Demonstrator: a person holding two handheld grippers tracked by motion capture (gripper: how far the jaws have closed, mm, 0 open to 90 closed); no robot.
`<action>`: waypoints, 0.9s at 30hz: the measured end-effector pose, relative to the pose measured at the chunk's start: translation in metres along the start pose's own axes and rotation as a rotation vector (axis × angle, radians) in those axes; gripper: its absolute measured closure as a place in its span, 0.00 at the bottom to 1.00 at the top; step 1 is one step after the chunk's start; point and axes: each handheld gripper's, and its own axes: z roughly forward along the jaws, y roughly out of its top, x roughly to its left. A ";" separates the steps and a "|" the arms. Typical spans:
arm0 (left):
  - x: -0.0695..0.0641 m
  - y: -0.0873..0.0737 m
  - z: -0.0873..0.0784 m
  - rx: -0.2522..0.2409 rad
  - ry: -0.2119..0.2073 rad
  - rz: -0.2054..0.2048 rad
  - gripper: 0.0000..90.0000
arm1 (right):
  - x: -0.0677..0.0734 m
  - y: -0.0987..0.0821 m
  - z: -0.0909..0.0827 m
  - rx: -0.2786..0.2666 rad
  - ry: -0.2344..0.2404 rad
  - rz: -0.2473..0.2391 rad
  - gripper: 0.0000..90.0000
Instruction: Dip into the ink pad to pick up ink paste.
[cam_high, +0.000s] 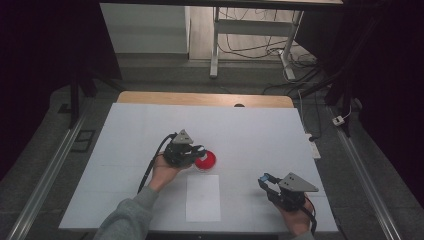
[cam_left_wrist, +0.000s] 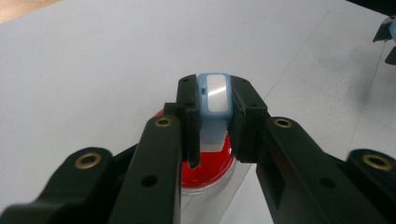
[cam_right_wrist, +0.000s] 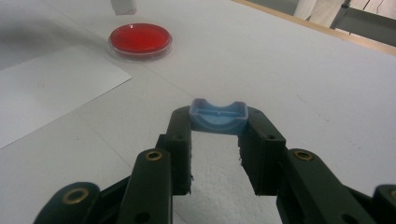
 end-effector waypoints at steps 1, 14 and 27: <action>0.000 0.000 0.000 0.000 0.003 -0.001 0.85 | 0.000 0.000 0.000 0.000 0.000 0.000 0.72; 0.008 -0.003 0.001 0.014 0.048 -0.013 0.85 | 0.000 0.000 0.001 0.002 0.003 0.003 0.72; 0.014 -0.010 0.012 0.056 0.051 -0.026 0.85 | 0.000 0.000 0.002 0.002 0.009 0.003 0.72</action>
